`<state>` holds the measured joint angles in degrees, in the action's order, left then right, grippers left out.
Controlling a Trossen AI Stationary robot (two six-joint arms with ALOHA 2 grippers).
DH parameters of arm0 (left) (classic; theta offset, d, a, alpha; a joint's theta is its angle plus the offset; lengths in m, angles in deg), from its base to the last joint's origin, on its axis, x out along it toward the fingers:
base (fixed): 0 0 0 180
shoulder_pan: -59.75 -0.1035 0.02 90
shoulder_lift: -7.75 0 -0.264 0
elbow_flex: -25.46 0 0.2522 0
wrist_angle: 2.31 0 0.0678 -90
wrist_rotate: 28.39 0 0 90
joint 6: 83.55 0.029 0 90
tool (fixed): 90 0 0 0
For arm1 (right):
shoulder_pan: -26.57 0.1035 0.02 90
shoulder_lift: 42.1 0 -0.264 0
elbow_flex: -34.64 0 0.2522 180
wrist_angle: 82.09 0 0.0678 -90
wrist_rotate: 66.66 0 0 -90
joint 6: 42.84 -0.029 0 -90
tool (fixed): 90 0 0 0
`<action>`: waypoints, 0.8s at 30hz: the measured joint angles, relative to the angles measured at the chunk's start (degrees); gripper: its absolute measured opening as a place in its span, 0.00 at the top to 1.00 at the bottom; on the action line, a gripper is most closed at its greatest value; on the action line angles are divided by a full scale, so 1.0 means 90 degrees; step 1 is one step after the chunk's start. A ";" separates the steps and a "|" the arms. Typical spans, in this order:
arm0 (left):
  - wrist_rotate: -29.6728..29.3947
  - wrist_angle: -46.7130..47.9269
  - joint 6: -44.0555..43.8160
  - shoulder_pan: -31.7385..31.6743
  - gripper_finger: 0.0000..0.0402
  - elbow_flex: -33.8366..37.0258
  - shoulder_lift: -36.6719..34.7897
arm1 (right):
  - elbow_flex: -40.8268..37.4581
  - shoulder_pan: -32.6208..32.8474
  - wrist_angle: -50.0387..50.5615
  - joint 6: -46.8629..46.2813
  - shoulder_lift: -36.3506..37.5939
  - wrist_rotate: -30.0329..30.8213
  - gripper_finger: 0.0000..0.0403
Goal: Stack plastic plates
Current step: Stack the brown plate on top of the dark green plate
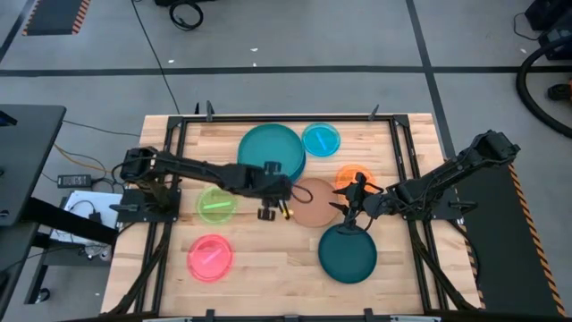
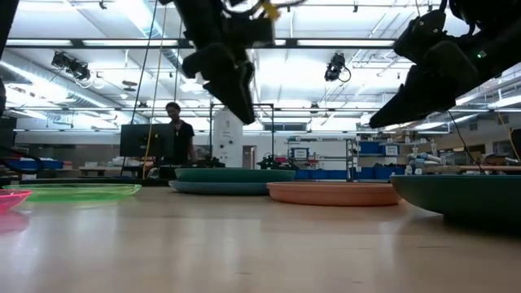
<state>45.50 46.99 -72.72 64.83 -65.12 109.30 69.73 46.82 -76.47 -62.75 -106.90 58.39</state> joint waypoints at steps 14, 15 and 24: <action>-0.0177 -0.0959 0.0042 0.1192 0.62 -0.0194 0.0882 | 0.0578 0.0213 0.2400 -0.2314 0.0121 -0.0070 0.53; -0.0176 -0.0923 0.0038 0.1227 0.62 -0.0282 0.0971 | 0.0709 0.0211 0.2631 -0.2315 0.0132 -0.0083 0.53; -0.0162 -0.0820 0.0076 0.1473 0.62 -0.1159 0.1655 | 0.1931 -0.0028 0.3945 -0.1258 0.0930 0.0076 0.53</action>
<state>44.05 39.61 -72.03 78.09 -75.55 124.20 87.10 46.57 -40.96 -74.07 -98.54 59.07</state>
